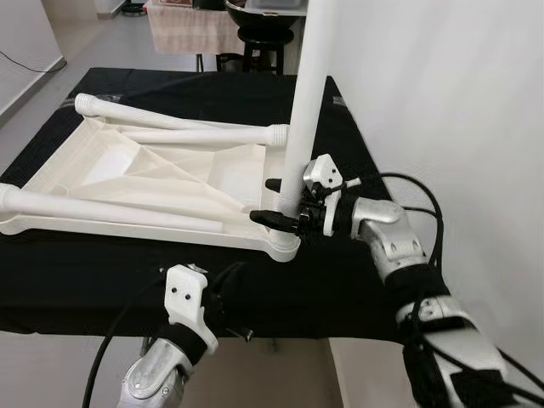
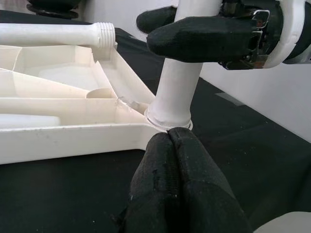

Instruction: Building children table

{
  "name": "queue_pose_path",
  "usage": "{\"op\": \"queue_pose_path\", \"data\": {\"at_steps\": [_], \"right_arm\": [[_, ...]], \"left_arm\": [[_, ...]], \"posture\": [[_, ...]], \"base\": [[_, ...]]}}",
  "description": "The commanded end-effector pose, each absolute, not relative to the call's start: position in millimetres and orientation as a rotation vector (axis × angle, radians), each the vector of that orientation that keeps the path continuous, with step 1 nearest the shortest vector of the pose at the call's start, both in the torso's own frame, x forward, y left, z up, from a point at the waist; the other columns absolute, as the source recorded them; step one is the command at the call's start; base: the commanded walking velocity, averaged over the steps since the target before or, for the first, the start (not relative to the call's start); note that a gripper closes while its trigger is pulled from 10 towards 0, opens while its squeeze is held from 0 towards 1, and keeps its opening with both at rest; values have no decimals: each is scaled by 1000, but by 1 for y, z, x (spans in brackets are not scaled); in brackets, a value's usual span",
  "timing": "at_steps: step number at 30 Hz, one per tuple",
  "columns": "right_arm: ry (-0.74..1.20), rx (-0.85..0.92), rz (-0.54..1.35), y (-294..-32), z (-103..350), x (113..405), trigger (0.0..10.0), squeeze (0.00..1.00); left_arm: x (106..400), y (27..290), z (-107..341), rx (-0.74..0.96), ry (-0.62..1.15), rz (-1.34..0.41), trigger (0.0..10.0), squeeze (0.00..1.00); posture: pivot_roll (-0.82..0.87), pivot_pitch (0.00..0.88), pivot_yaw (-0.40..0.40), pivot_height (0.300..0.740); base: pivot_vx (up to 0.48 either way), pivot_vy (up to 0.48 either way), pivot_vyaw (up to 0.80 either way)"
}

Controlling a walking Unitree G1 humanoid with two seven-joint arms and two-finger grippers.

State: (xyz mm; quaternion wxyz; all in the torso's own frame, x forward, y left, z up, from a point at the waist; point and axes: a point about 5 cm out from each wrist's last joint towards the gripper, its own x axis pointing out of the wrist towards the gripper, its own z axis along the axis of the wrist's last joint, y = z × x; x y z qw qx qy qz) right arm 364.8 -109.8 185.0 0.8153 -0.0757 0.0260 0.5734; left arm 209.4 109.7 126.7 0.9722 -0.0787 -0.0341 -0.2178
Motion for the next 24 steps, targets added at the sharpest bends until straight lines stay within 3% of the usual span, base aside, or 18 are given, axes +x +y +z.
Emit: {"op": "queue_pose_path", "data": {"at_steps": [1,2,3,4,15,20,21,22,23,24], "right_arm": [[130,-160,1242,-106,177,368,10000,0],[138,-172,1216,-108,177,370,10000,0],[145,-165,1195,-109,176,372,3294,0],[145,-152,1195,-111,177,373,0,0],[102,-101,1174,-125,178,375,0,0],[72,-140,1021,-143,166,371,0,0],[69,-138,963,-148,162,370,0,0],[57,-155,681,-148,155,373,0,0],[60,-92,262,-152,146,371,0,0],[60,-92,262,-152,146,371,0,0]], "left_arm": [[208,109,122,-174,-51,-433,10000,0],[208,109,122,-175,-50,-434,10000,0],[208,109,122,-175,-50,-434,10000,0],[208,109,122,-176,-49,-435,10000,0],[207,108,122,-178,-50,-434,10000,0],[207,109,122,-180,-50,-434,10000,0],[207,109,122,-180,-50,-434,10000,0],[207,110,122,-179,-50,-434,10000,0],[208,112,122,-178,-50,-433,10000,0],[208,112,122,-178,-50,-433,10000,0]], "posture": [[98,29,-98,740],[98,29,-98,740],[98,30,-96,740],[100,31,-96,740],[95,36,-94,740],[80,42,-92,740],[78,42,-93,740],[76,43,-93,740],[57,48,-86,740],[57,48,-86,740]], "base": [[0,0,0],[0,0,0],[0,0,0],[0,0,0],[0,0,0],[0,0,0],[0,0,0],[0,0,0],[0,0,0],[0,0,0]]}}
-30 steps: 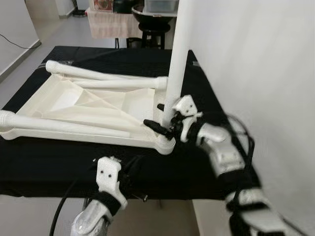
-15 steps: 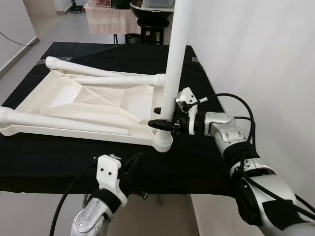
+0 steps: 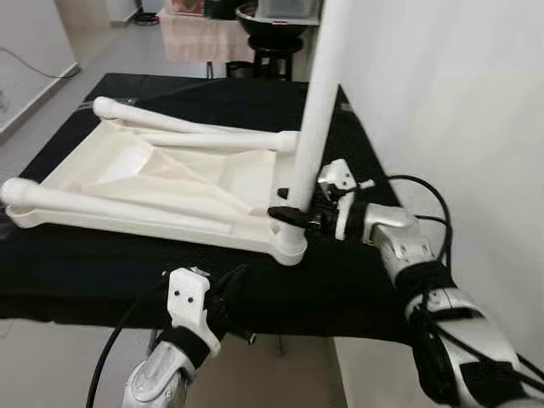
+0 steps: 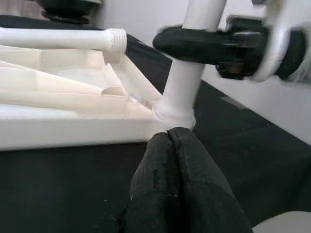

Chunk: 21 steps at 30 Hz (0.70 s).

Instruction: Building children table

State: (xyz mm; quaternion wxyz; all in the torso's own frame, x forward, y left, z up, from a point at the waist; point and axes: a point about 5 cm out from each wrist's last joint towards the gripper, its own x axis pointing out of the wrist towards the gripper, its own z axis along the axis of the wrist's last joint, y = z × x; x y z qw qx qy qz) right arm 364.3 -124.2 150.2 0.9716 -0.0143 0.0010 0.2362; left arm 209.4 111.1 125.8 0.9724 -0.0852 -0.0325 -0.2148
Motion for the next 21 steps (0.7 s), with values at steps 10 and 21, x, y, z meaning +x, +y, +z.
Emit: {"op": "queue_pose_path", "data": {"at_steps": [10,21], "right_arm": [[91,-185,407,-101,126,351,0,0],[79,-133,622,-85,145,348,10000,1000]], "left_arm": [[213,115,122,-171,-53,-430,10000,0],[214,114,121,-171,-53,-432,10000,0]], "posture": [[61,28,-83,740],[71,18,-81,740]], "base": [[0,0,0],[0,0,0]]}}
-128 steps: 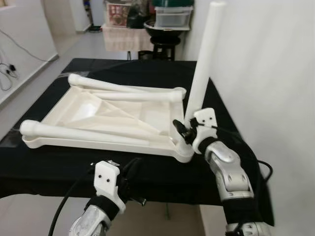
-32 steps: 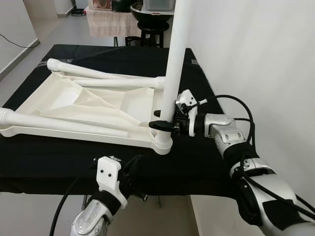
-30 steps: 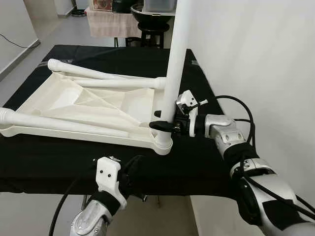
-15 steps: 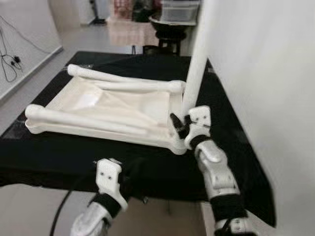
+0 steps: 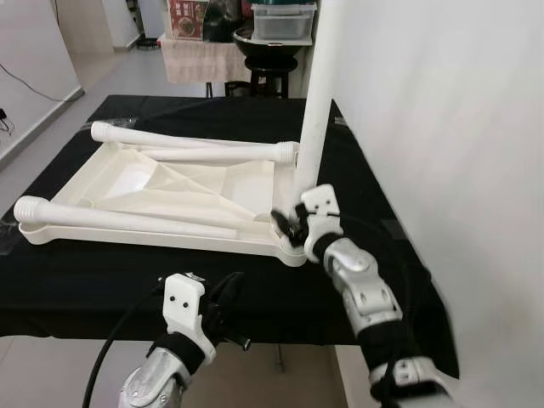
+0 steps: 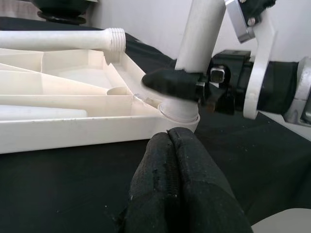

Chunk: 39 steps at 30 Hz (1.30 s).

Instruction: Building children table

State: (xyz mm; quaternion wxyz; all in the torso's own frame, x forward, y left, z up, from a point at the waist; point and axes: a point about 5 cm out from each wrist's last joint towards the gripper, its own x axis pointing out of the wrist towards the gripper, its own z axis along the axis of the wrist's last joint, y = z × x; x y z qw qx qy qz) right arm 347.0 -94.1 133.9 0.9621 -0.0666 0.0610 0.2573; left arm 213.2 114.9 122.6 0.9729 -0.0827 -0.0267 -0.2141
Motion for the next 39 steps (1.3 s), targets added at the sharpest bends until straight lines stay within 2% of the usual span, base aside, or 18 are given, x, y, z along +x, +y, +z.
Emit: {"op": "queue_pose_path", "data": {"at_steps": [1,2,3,4,6,8,12,15,19,20,27,34,38,39], "right_arm": [[50,-126,704,-84,152,352,10000,996],[33,-120,770,-84,156,354,10000,380],[27,-117,804,-85,158,355,10000,380],[17,-132,881,-85,161,356,10000,0],[11,-144,933,-86,163,356,10000,0],[11,-192,1120,-89,168,354,10000,0],[58,-195,1244,-95,173,356,10000,0],[102,-126,1304,-99,178,362,10000,0],[124,-113,1273,-99,176,366,10000,0],[149,-99,1250,-98,171,368,0,0],[150,-66,1258,-102,167,369,0,0],[107,-80,1191,-117,165,369,0,0],[97,-116,947,-138,154,367,0,0],[97,-116,947,-138,154,367,0,0]], "left_arm": [[214,113,121,-171,-54,-433,10000,0],[214,113,121,-172,-54,-432,10000,0],[214,113,121,-173,-55,-432,10000,0],[214,113,121,-174,-56,-431,10000,0],[214,112,121,-174,-56,-431,10000,0],[214,112,121,-176,-56,-430,10000,0],[213,111,120,-177,-55,-431,10000,0],[213,111,120,-178,-54,-431,10000,0],[212,111,120,-178,-55,-431,10000,0],[211,110,121,-179,-55,-431,10000,0],[209,110,121,-180,-54,-431,10000,0],[208,110,122,-182,-55,-431,10000,0],[207,112,122,-182,-54,-432,10000,0],[207,112,122,-182,-54,-432,10000,0]], "posture": [[71,18,-81,740],[72,19,-84,740],[72,19,-84,740],[72,17,-87,740],[72,17,-87,740],[76,14,-88,740],[80,11,-90,740],[80,11,-90,740],[87,15,-94,740],[92,21,-93,740],[92,33,-92,740],[89,40,-91,740],[67,49,-85,740],[67,49,-85,740]], "base": [[0,0,0],[0,0,0],[0,0,0],[0,0,0],[0,0,0],[0,0,0],[0,0,0],[0,0,0],[0,0,0],[0,0,0],[0,0,0],[0,0,0],[0,0,0],[0,0,0]]}}
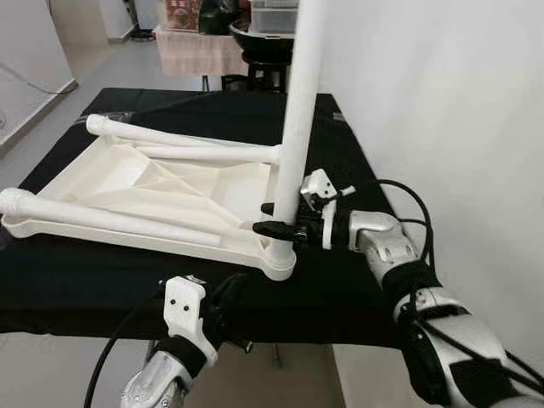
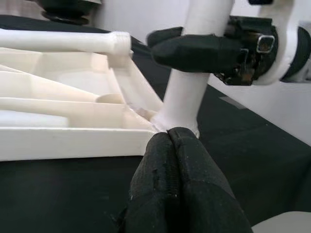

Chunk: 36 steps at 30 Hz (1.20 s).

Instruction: Building children table

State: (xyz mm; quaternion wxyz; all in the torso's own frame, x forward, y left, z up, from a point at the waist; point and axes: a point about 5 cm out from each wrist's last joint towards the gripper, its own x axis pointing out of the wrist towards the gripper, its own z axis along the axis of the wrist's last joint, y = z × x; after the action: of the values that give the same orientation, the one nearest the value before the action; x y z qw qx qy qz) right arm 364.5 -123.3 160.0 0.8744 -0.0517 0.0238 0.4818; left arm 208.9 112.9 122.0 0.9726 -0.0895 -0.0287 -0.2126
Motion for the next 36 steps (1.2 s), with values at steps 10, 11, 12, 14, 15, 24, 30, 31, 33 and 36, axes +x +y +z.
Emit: {"op": "queue_pose_path", "data": {"at_steps": [10,11,12,14,15,24,30,31,33,36], "right_arm": [[55,-155,434,-95,133,336,0,0],[71,-154,442,-96,131,341,0,0],[71,-154,442,-96,131,341,0,0],[90,-132,449,-95,128,344,0,0],[90,-132,449,-95,128,344,0,0],[73,-104,686,-78,145,338,10000,1000],[-9,-172,990,-88,172,353,10000,0],[-5,-193,1020,-90,173,355,10000,0],[-1,-218,1076,-92,174,356,10000,0],[8,-243,1146,-95,178,359,10000,0]], "left_arm": [[210,115,123,-175,-53,-433,10000,0],[210,115,123,-175,-53,-433,10000,0],[210,115,123,-175,-53,-433,10000,0],[211,115,123,-177,-58,-429,10000,0],[211,115,123,-177,-58,-429,10000,0],[213,113,123,-179,-60,-430,10000,0],[214,112,123,-181,-61,-429,10000,0],[214,112,123,-181,-61,-429,10000,0],[214,112,122,-181,-60,-429,10000,0],[214,113,122,-181,-59,-429,10000,0]], "posture": [[71,45,-83,740],[71,45,-83,740],[71,45,-83,740],[67,41,-85,740],[67,41,-85,740],[64,33,-87,740],[69,29,-90,740],[69,29,-90,740],[71,26,-90,740],[82,22,-88,740]], "base": [[0,0,0],[0,0,0],[0,0,0],[0,0,0],[0,0,0],[0,0,0],[0,0,0],[0,0,0],[0,0,0],[0,0,0]]}}
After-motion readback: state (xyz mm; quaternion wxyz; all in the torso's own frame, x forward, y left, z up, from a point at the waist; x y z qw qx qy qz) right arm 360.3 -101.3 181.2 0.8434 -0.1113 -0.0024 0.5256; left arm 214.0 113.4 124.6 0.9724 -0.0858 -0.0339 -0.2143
